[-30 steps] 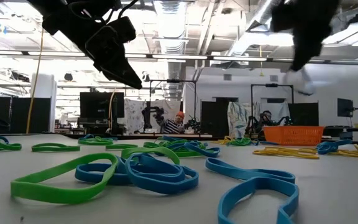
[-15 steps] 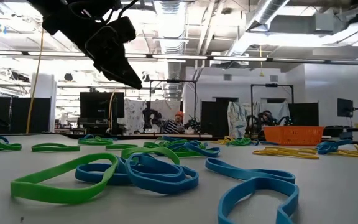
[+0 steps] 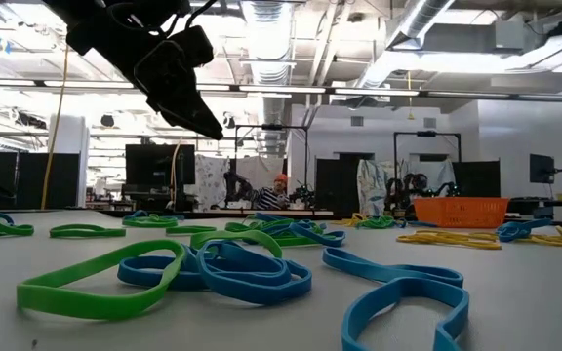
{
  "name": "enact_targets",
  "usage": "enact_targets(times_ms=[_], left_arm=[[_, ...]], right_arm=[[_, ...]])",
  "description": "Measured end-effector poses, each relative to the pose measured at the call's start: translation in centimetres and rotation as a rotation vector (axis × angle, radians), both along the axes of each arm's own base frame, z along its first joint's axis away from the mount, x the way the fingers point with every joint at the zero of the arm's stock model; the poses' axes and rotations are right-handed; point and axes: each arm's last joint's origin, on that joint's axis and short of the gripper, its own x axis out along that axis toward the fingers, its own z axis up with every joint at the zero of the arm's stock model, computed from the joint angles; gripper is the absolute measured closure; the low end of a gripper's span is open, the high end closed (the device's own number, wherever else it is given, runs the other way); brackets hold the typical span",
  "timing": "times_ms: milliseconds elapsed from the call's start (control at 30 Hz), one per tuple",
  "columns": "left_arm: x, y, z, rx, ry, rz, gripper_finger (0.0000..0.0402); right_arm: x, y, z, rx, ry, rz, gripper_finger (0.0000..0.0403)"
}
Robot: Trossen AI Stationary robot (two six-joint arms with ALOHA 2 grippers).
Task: Sort rubber bands into baskets
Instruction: Put the blue rubber band into the red bin
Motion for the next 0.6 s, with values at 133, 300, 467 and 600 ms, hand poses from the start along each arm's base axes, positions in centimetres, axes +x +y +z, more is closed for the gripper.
enact_targets(times_ms=[133, 300, 467, 600], left_arm=[[0.0, 0.0, 0.0, 0.0, 0.0, 0.0, 0.0223], [0.0, 0.0, 0.0, 0.0, 0.0, 0.0, 0.0223], [0.0, 0.0, 0.0, 0.0, 0.0, 0.0, 0.0223], [0.0, 0.0, 0.0, 0.0, 0.0, 0.0, 0.0223]], right_arm=[[-0.2, 1.9, -1.1, 0.027, 0.004, -0.014, 0.0373], [-0.2, 3.5, -2.1, 0.045, 0.001, 0.001, 0.0373], [-0.1, 4.1, -2.6, 0.058, 0.003, -0.01, 0.0372], [-0.3, 4.3, -2.8, 0.058, 0.016, -0.027, 0.0363]])
